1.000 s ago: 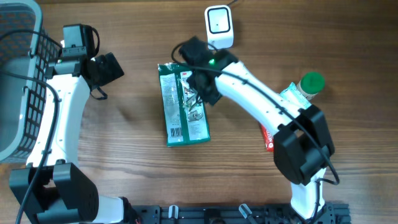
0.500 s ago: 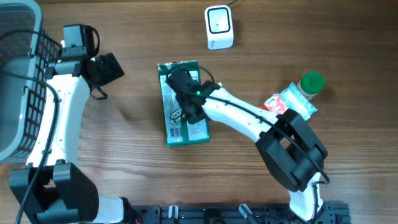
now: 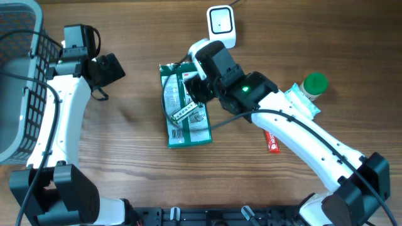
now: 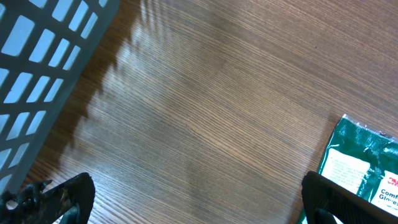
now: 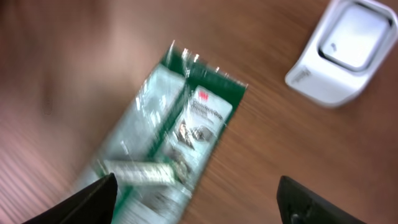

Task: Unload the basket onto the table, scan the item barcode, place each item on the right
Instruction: 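Pull the green-white stick out from the glove package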

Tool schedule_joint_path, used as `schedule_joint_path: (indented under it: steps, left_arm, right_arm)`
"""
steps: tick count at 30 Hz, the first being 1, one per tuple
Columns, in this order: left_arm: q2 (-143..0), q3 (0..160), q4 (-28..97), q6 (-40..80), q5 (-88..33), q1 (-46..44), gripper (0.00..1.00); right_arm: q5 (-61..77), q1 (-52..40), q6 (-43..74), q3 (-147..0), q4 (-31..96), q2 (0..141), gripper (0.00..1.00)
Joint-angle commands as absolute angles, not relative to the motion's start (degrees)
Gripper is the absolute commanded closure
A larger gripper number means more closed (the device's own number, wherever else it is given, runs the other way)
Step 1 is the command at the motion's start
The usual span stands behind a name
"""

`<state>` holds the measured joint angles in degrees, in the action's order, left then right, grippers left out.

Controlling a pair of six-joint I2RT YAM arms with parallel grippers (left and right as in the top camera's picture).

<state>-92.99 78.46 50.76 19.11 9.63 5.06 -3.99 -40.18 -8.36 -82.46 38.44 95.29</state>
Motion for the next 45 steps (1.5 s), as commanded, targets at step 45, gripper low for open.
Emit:
schedule_joint_path:
  steps: [45]
  left_arm:
    - [-92.6,79.1,50.6,18.2,10.2,5.4,0.00]
  right_arm:
    - [9.5,-39.8,-58.1,-81.7,33.5,120.1,0.57]
